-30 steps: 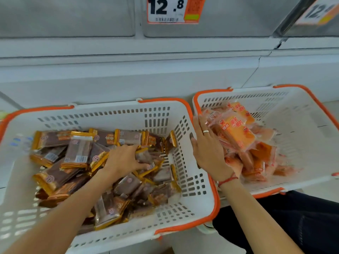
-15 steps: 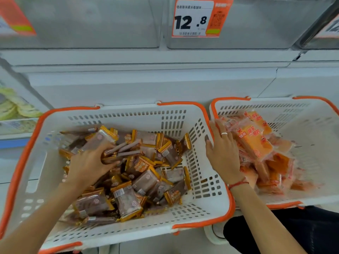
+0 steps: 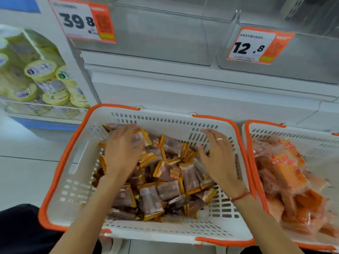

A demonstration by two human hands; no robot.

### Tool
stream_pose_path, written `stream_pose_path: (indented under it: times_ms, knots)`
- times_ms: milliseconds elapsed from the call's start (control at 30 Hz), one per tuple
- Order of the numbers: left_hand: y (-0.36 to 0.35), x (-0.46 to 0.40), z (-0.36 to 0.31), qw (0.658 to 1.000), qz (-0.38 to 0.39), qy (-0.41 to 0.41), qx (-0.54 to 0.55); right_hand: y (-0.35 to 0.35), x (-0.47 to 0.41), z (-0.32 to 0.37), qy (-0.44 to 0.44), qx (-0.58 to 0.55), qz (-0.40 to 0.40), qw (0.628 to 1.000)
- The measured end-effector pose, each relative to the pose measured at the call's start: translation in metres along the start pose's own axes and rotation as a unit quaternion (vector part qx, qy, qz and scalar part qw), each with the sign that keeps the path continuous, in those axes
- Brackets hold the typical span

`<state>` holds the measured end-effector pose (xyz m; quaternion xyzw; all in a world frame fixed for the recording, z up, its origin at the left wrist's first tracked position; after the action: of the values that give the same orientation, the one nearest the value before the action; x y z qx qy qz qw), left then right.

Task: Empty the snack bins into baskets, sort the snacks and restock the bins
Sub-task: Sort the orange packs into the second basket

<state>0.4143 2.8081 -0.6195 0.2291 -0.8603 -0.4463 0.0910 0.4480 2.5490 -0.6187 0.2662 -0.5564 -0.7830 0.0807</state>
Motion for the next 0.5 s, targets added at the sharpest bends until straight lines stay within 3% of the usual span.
stream_pose_path:
  times_ms: [33,67,100,167,267,367,500]
  knots:
    - [0.029,-0.014,0.023,0.994,-0.106,0.024,-0.013,-0.014,-0.021,0.033,0.063,-0.028,0.031,0.997]
    - [0.052,-0.027,0.048,0.984,-0.162,0.066,-0.035,-0.033,-0.042,0.067,0.127,-0.049,0.067,0.988]
    - [0.066,-0.039,0.076,0.976,-0.164,0.127,-0.065,-0.054,-0.062,0.100,0.184,-0.062,0.101,0.976]
    - [0.069,-0.051,0.119,0.963,-0.082,0.220,-0.135,-0.105,-0.094,0.158,0.268,-0.067,0.160,0.948]
    - [0.052,-0.049,0.145,0.956,0.048,0.250,-0.147,-0.177,-0.118,0.198,0.311,-0.041,0.209,0.926]
    - [0.051,-0.048,0.145,0.962,0.029,0.231,-0.141,-0.208,-0.112,0.188,0.268,-0.041,0.258,0.927]
    - [0.053,-0.044,0.144,0.962,0.007,0.234,-0.142,-0.187,-0.085,0.157,0.286,-0.011,0.251,0.925]
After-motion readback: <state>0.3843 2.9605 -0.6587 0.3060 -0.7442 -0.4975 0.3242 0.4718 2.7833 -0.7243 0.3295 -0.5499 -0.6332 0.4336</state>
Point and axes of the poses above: each hand's wrist, its own x-axis away from the middle knuckle, its own y-axis out of the back of the hand, z = x × y, the point moved 4 cm from there along -x, towards the middle knuckle, and after that the axes turned 14 degrees about y, right-handed, at the moved point
